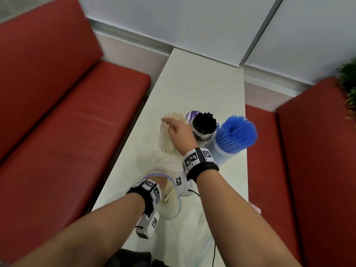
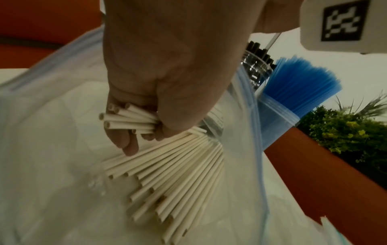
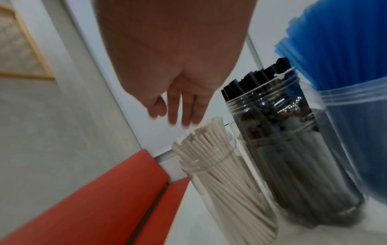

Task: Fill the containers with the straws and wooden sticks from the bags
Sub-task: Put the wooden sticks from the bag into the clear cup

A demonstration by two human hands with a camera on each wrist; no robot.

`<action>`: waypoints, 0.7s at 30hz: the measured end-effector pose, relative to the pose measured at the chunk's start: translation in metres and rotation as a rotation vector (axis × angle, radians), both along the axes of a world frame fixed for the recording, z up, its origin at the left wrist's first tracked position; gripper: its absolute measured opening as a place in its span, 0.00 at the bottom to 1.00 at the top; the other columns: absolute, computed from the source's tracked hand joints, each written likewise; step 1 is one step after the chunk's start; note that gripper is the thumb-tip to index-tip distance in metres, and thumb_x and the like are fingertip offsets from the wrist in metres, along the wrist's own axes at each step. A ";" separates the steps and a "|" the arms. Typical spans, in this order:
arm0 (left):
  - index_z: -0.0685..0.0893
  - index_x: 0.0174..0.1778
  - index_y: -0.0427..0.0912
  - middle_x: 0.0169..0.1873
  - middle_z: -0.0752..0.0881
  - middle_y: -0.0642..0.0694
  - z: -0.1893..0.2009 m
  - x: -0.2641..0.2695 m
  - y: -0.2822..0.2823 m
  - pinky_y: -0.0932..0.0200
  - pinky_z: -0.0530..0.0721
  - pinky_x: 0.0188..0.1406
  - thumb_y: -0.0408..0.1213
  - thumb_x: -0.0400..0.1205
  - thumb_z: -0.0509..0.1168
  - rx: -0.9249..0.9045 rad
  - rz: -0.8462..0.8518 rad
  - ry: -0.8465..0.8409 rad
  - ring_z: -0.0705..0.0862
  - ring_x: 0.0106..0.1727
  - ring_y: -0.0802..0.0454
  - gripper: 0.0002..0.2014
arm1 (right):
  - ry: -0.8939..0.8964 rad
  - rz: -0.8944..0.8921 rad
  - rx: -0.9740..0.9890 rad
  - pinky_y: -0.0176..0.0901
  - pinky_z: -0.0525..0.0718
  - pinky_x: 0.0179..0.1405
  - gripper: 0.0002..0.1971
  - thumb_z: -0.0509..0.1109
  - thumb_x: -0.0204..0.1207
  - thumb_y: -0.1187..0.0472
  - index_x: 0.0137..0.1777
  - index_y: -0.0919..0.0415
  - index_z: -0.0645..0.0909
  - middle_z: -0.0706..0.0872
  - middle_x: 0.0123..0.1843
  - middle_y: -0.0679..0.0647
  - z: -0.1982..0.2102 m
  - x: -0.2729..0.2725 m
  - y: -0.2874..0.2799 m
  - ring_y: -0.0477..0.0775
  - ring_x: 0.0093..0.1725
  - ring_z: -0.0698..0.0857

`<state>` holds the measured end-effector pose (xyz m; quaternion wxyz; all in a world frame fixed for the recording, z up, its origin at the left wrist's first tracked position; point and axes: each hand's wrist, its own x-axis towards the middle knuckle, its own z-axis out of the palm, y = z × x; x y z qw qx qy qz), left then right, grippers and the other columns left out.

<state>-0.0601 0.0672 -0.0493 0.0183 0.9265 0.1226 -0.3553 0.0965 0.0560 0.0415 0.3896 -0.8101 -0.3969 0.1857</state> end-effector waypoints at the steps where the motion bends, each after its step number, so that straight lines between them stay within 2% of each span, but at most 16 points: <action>1: 0.51 0.86 0.37 0.85 0.49 0.38 0.008 0.001 0.000 0.40 0.63 0.80 0.37 0.88 0.54 -0.007 0.012 0.031 0.55 0.84 0.37 0.30 | 0.059 0.018 -0.011 0.40 0.81 0.58 0.23 0.58 0.84 0.69 0.73 0.53 0.83 0.88 0.66 0.56 0.003 -0.006 -0.004 0.47 0.53 0.86; 3: 0.68 0.80 0.35 0.80 0.67 0.37 0.022 0.010 0.005 0.48 0.71 0.75 0.37 0.89 0.52 -0.027 0.000 0.028 0.69 0.79 0.38 0.22 | 0.102 0.086 -0.083 0.37 0.80 0.55 0.23 0.59 0.83 0.69 0.72 0.52 0.83 0.89 0.63 0.55 0.007 -0.016 -0.014 0.47 0.54 0.85; 4: 0.74 0.75 0.35 0.75 0.74 0.37 0.031 0.014 0.007 0.51 0.74 0.73 0.36 0.89 0.52 -0.047 0.020 0.023 0.74 0.75 0.40 0.20 | 0.117 0.119 -0.131 0.39 0.82 0.56 0.24 0.58 0.83 0.71 0.73 0.52 0.82 0.89 0.63 0.55 0.008 -0.021 -0.018 0.49 0.56 0.85; 6: 0.74 0.75 0.36 0.75 0.75 0.39 0.044 0.017 0.012 0.51 0.72 0.74 0.35 0.89 0.53 -0.046 0.044 0.024 0.74 0.75 0.42 0.19 | 0.187 0.176 -0.206 0.47 0.85 0.63 0.27 0.57 0.81 0.75 0.73 0.55 0.82 0.88 0.64 0.58 0.009 -0.028 -0.028 0.55 0.61 0.86; 8: 0.77 0.72 0.39 0.72 0.78 0.40 0.053 0.012 0.019 0.45 0.77 0.71 0.36 0.85 0.60 -0.015 0.088 0.025 0.77 0.72 0.42 0.19 | 0.287 0.220 -0.224 0.47 0.83 0.69 0.28 0.56 0.79 0.79 0.73 0.59 0.81 0.87 0.65 0.61 0.010 -0.035 -0.038 0.57 0.64 0.86; 10: 0.80 0.69 0.41 0.68 0.81 0.42 0.077 0.005 0.026 0.44 0.81 0.63 0.39 0.80 0.65 0.069 0.083 0.027 0.80 0.68 0.40 0.20 | 0.345 0.279 -0.277 0.37 0.84 0.62 0.31 0.58 0.77 0.81 0.77 0.59 0.78 0.85 0.69 0.62 0.011 -0.042 -0.049 0.55 0.65 0.84; 11: 0.80 0.69 0.41 0.68 0.81 0.42 0.094 0.001 0.030 0.47 0.82 0.60 0.41 0.80 0.66 0.086 0.100 0.018 0.81 0.67 0.41 0.21 | 0.346 0.331 -0.341 0.32 0.83 0.57 0.33 0.59 0.76 0.82 0.79 0.58 0.75 0.84 0.72 0.61 0.011 -0.046 -0.054 0.54 0.68 0.82; 12: 0.81 0.68 0.41 0.67 0.82 0.43 0.109 0.001 0.034 0.51 0.81 0.56 0.41 0.80 0.66 0.099 0.115 0.019 0.82 0.66 0.43 0.20 | 0.336 0.388 -0.409 0.31 0.81 0.56 0.35 0.62 0.75 0.81 0.81 0.56 0.72 0.82 0.75 0.59 0.010 -0.051 -0.059 0.53 0.72 0.80; 14: 0.84 0.64 0.40 0.62 0.85 0.43 0.140 -0.001 0.038 0.56 0.78 0.47 0.40 0.82 0.65 0.089 0.135 -0.006 0.84 0.62 0.43 0.16 | 0.301 0.446 -0.502 0.40 0.76 0.68 0.39 0.72 0.73 0.76 0.83 0.53 0.69 0.77 0.80 0.54 0.005 -0.062 -0.064 0.53 0.79 0.75; 15: 0.85 0.61 0.40 0.59 0.85 0.42 0.154 -0.002 0.038 0.56 0.79 0.45 0.40 0.82 0.64 0.070 0.137 -0.001 0.85 0.58 0.42 0.14 | 0.265 0.431 -0.516 0.45 0.72 0.74 0.40 0.77 0.72 0.71 0.83 0.51 0.70 0.76 0.81 0.53 0.003 -0.069 -0.066 0.52 0.78 0.74; 16: 0.86 0.54 0.39 0.52 0.86 0.43 0.167 0.000 0.036 0.54 0.81 0.41 0.39 0.82 0.63 0.054 0.162 -0.012 0.86 0.51 0.43 0.10 | 0.224 0.396 -0.513 0.49 0.72 0.76 0.38 0.80 0.72 0.66 0.82 0.51 0.73 0.79 0.79 0.53 0.001 -0.076 -0.066 0.53 0.76 0.76; 17: 0.85 0.46 0.40 0.46 0.85 0.45 0.181 0.001 0.035 0.55 0.80 0.34 0.38 0.82 0.63 0.052 0.192 -0.042 0.85 0.44 0.45 0.08 | 0.182 0.353 -0.496 0.53 0.75 0.75 0.33 0.81 0.72 0.62 0.77 0.54 0.77 0.83 0.74 0.55 -0.001 -0.082 -0.066 0.56 0.71 0.80; 18: 0.85 0.42 0.40 0.43 0.85 0.47 0.194 0.002 0.031 0.57 0.77 0.32 0.37 0.81 0.63 0.030 0.238 -0.114 0.85 0.42 0.46 0.08 | 0.133 0.314 -0.476 0.55 0.80 0.70 0.25 0.81 0.73 0.59 0.70 0.60 0.81 0.87 0.66 0.59 -0.001 -0.087 -0.065 0.59 0.64 0.84; 20: 0.87 0.41 0.40 0.42 0.87 0.47 0.224 0.005 0.023 0.57 0.78 0.35 0.39 0.80 0.65 -0.006 0.224 -0.180 0.87 0.43 0.47 0.08 | 0.039 0.232 -0.448 0.51 0.85 0.53 0.12 0.75 0.78 0.58 0.52 0.68 0.82 0.88 0.50 0.62 0.002 -0.094 -0.064 0.60 0.48 0.85; 21: 0.86 0.36 0.41 0.38 0.87 0.48 0.236 0.009 0.020 0.56 0.80 0.36 0.40 0.79 0.67 -0.038 0.150 -0.155 0.86 0.39 0.48 0.09 | 0.031 0.180 -0.407 0.46 0.83 0.43 0.09 0.72 0.80 0.61 0.42 0.66 0.80 0.85 0.41 0.58 0.004 -0.095 -0.065 0.56 0.40 0.83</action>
